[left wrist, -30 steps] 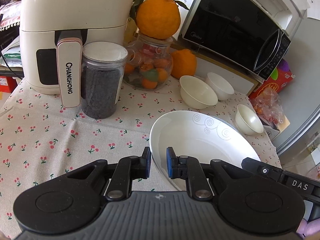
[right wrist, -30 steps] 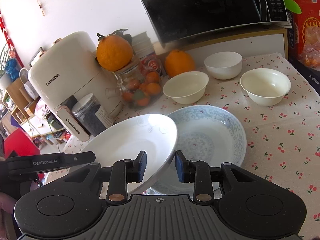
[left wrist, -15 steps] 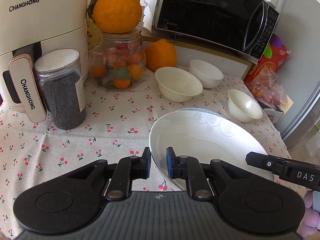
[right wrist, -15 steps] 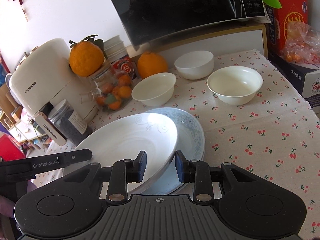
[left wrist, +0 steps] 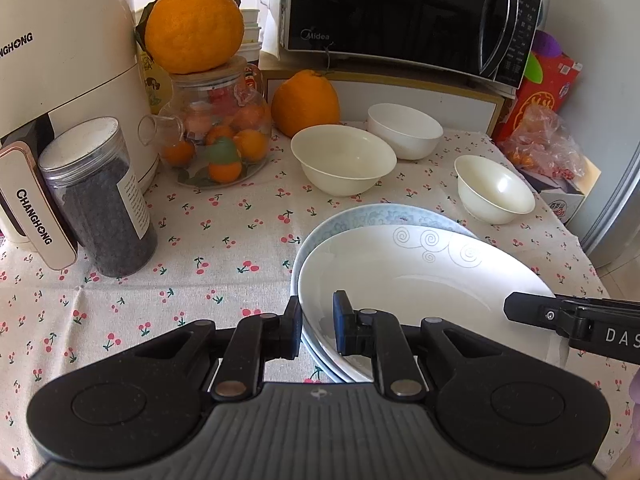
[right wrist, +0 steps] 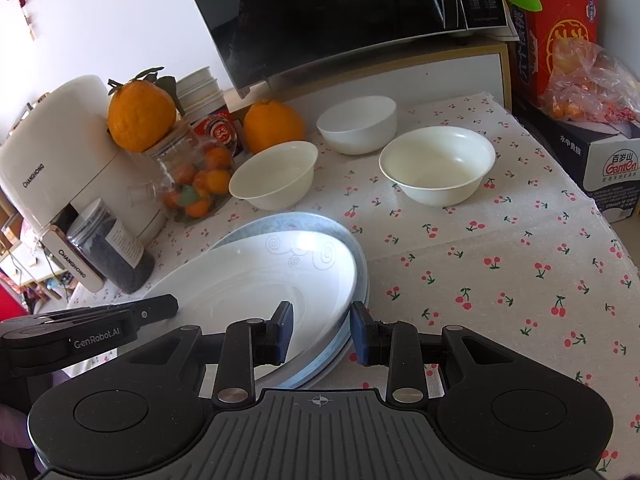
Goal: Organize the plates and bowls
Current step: 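Lower the white plate onto the blue plates and open both grippers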
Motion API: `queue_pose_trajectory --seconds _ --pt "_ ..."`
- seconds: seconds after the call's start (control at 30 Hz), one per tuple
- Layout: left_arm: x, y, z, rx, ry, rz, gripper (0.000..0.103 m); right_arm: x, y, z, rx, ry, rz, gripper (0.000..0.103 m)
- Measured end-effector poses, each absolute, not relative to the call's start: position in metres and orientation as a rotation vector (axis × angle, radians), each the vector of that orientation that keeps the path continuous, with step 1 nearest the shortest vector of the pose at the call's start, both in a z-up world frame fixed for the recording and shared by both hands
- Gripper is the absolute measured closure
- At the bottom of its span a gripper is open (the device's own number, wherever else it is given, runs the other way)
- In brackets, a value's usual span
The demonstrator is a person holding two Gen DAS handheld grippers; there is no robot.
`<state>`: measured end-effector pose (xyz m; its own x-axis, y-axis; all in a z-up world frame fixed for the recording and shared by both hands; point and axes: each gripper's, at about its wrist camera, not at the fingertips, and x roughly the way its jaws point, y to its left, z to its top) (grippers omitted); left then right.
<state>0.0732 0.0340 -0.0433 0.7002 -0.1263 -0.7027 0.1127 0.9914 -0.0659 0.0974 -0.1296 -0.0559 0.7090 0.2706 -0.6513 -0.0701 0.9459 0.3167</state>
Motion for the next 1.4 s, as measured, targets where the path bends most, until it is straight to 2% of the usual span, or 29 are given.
queue_pose_trajectory --seconds 0.6,1.17,1.37,1.4 --pt "0.07 0.006 -0.056 0.221 0.755 -0.08 0.089 0.097 -0.117 -0.059 0.154 0.784 0.162 0.072" --pt "0.072 0.001 -0.056 0.244 0.747 -0.045 0.089 0.103 -0.115 -0.062 0.145 0.781 0.155 0.07" --pt "0.074 0.002 -0.057 0.232 0.757 -0.047 0.08 0.106 -0.118 -0.064 0.182 0.783 0.16 0.069" --pt "0.074 0.002 -0.056 0.228 0.759 -0.045 0.079 0.107 -0.119 -0.064 0.192 0.781 0.165 0.064"
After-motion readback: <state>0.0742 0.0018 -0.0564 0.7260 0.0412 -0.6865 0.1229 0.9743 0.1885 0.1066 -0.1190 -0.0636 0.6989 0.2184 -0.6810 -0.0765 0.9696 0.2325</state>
